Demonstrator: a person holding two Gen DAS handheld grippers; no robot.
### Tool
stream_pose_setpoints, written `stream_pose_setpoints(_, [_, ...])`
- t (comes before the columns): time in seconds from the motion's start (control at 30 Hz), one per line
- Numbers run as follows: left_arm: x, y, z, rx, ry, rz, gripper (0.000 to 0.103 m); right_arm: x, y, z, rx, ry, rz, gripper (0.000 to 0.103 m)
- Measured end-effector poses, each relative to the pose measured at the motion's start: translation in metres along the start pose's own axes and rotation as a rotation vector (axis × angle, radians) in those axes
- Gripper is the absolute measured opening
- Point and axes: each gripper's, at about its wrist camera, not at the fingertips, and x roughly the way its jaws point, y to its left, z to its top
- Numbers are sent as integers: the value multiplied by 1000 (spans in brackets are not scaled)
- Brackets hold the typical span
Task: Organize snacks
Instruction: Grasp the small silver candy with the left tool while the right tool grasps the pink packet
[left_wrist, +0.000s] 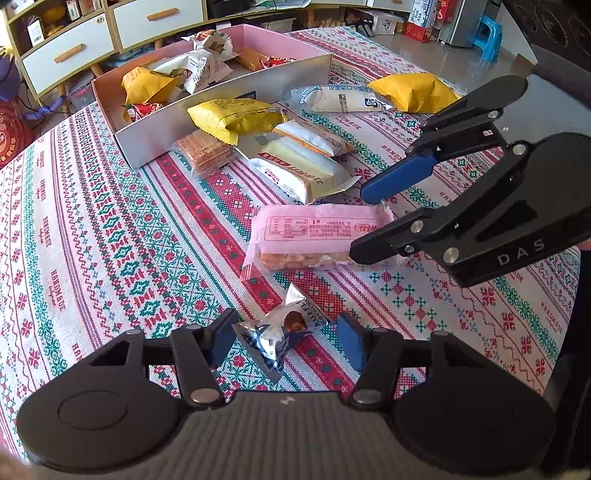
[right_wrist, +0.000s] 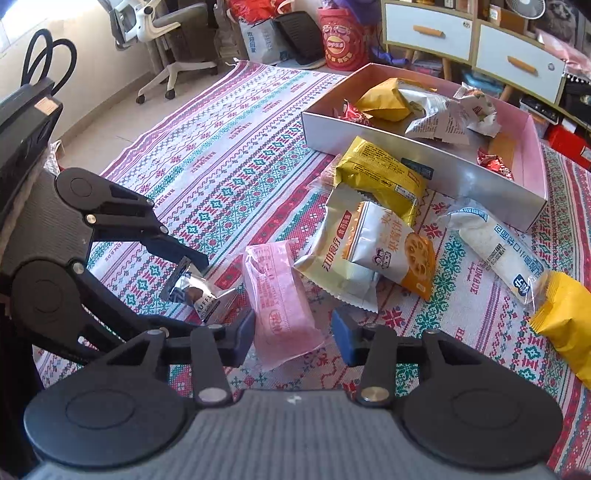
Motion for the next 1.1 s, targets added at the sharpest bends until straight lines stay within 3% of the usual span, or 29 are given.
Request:
stream_pose_setpoints(0.2, [-1, 4, 0, -23, 4, 20, 63, 0, 0, 0, 13, 56, 36, 35])
stream_pose_setpoints(0.33, [-2, 11, 1, -73, 11, 79, 62, 0, 5, -3, -17, 118, 48, 36])
stream_pose_setpoints(0.43, [-3, 18, 2, -101, 10, 79, 64, -2, 6, -3, -12, 115, 56, 44])
stream_pose_setpoints(0.5, [-4, 19, 1, -97, 8, 54, 67, -3, 6, -2, -13, 97, 56, 58])
stream_pose_setpoints(0.57, [-4, 18, 0, -75, 17, 32, 70, -4, 10, 0, -36, 72, 44, 61])
stream_pose_setpoints(0.73, [-3, 15, -1, -53, 23, 30, 70, -2, 18, 3, -86, 38, 47, 61])
stream_pose_setpoints(1.1, [-3, 14, -2, -35, 29, 39, 67, 17, 26, -2, -152, 83, -9, 46])
